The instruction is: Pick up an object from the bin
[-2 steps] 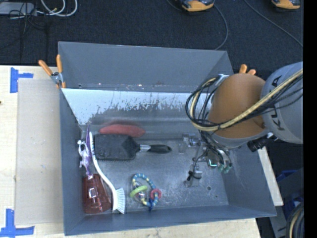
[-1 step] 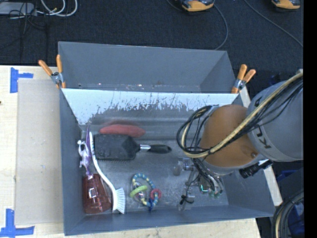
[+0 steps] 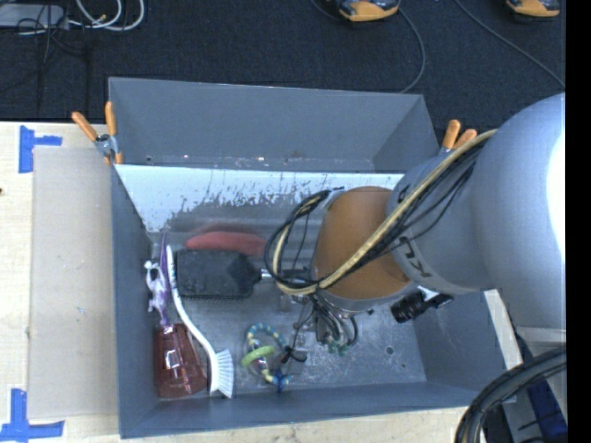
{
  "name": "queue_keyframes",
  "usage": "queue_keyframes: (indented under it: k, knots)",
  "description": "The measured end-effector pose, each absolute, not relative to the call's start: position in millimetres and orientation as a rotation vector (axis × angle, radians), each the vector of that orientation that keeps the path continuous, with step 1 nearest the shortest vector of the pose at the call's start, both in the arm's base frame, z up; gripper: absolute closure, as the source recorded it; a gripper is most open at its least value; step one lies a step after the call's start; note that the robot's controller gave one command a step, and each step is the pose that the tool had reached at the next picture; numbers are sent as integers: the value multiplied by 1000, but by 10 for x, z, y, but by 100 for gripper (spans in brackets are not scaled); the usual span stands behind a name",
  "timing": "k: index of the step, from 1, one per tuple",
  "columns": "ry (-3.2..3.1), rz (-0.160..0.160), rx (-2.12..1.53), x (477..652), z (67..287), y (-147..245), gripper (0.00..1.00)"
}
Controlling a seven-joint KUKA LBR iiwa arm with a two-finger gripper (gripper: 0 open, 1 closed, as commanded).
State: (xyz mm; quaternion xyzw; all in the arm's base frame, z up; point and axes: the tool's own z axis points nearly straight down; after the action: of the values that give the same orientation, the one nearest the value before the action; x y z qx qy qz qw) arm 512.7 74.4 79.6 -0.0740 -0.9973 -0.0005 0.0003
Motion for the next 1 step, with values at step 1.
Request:
queue_keyframes:
  k: [1]
  knots:
    - [-3125,-2,-207,5185,614,1084,0]
